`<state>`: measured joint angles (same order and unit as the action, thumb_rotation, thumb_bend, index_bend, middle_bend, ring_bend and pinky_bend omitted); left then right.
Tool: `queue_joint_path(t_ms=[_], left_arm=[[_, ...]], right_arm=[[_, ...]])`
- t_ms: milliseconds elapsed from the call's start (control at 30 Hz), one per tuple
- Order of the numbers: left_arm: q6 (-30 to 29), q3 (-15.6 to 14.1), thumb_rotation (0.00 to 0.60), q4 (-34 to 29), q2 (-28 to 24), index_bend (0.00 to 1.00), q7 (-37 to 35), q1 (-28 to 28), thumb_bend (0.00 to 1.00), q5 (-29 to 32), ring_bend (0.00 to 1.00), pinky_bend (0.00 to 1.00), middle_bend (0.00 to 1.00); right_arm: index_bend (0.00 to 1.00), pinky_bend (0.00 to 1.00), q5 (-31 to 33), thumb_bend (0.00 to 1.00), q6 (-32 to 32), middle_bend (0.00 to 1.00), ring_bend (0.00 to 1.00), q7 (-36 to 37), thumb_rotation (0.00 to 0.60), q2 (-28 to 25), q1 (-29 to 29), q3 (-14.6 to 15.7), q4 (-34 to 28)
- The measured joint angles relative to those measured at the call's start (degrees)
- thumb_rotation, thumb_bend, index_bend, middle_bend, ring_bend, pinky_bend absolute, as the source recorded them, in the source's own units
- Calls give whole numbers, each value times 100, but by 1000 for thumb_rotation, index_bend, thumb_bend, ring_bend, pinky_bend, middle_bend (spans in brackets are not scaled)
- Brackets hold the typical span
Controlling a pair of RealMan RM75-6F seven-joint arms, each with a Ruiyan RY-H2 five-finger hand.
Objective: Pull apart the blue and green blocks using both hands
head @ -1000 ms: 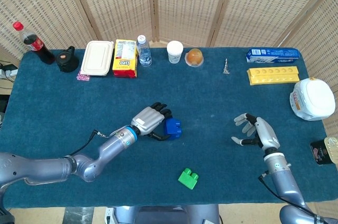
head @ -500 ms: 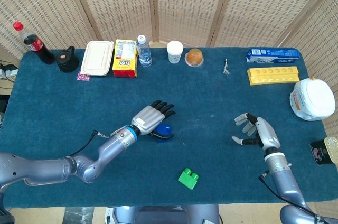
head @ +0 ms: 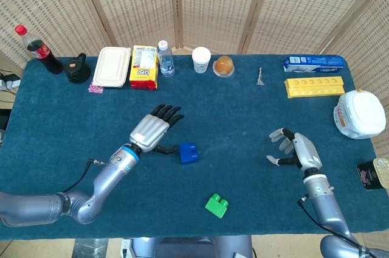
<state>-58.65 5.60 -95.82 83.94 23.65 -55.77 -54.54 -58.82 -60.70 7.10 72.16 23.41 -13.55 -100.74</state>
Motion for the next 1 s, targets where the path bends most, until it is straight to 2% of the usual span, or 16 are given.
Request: queue_joint_path(t_ms=[233, 467, 767, 1000], left_arm=[[-782, -214, 328, -737, -526, 143, 34, 652, 319, -276, 0, 31, 49], [-1529, -633, 318, -1309, -1090, 142, -91, 1523, 318, -778, 0, 31, 49], [-2538, -1031, 318, -1407, -1417, 142, -470, 2566, 319, -1509, 0, 31, 50], [-3368, -1217, 322, -1292, -1583, 142, -729, 3369, 319, -2038, 0, 31, 50]], right_arm=[[370, 492, -268, 222, -330, 417, 478, -572, 600, 200, 28, 121, 263], [380, 482, -545, 226, -650, 422, 478, -834, 600, 342, -36, 240, 484], [381, 480, -749, 228, -1212, 424, 479, -1209, 600, 287, -311, 352, 484], [380, 476, -851, 228, -1679, 427, 479, -1371, 600, -28, -674, 434, 330]])
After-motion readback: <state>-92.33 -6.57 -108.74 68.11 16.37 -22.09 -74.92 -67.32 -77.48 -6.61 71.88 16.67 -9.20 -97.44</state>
